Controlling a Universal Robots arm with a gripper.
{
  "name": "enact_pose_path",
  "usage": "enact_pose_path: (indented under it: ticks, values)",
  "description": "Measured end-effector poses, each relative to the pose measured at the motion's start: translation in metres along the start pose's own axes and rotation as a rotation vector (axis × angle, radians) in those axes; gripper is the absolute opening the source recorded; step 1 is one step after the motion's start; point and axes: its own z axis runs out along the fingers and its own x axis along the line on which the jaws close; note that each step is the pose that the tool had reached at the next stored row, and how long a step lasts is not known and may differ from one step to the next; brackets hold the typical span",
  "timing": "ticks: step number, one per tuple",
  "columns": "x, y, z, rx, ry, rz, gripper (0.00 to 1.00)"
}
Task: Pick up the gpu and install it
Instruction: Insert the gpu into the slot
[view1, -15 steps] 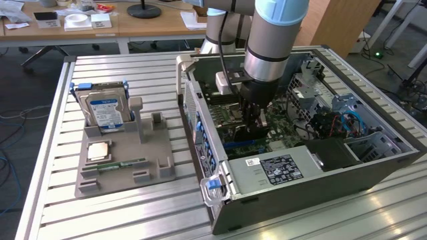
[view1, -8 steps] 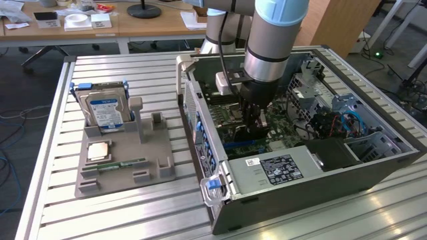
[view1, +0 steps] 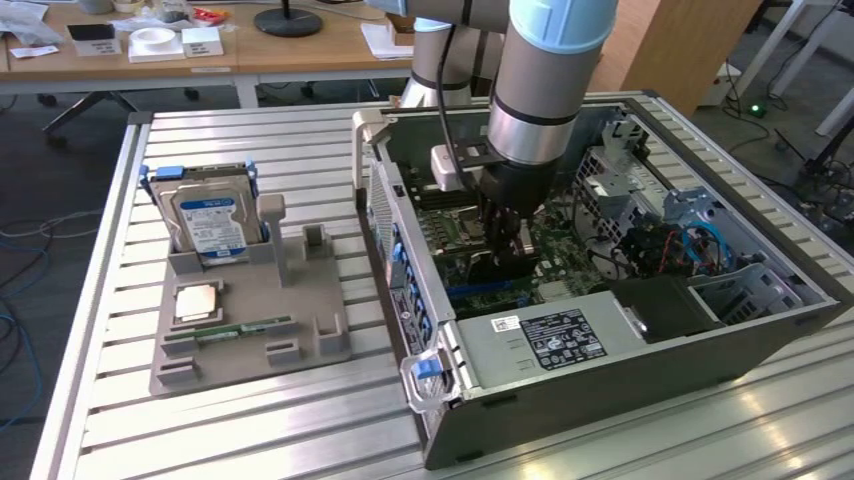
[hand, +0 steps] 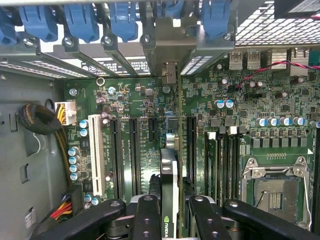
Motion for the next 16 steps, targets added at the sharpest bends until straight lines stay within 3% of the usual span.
enact_pose_path:
  ticks: [2,16]
  values:
    - [0.0,0.0001,0.0,-0.0004,-0.0058,0.0,0.27]
    - [0.0001,0.0004,0.0013,-0.0002,-0.0053,0.0,0.27]
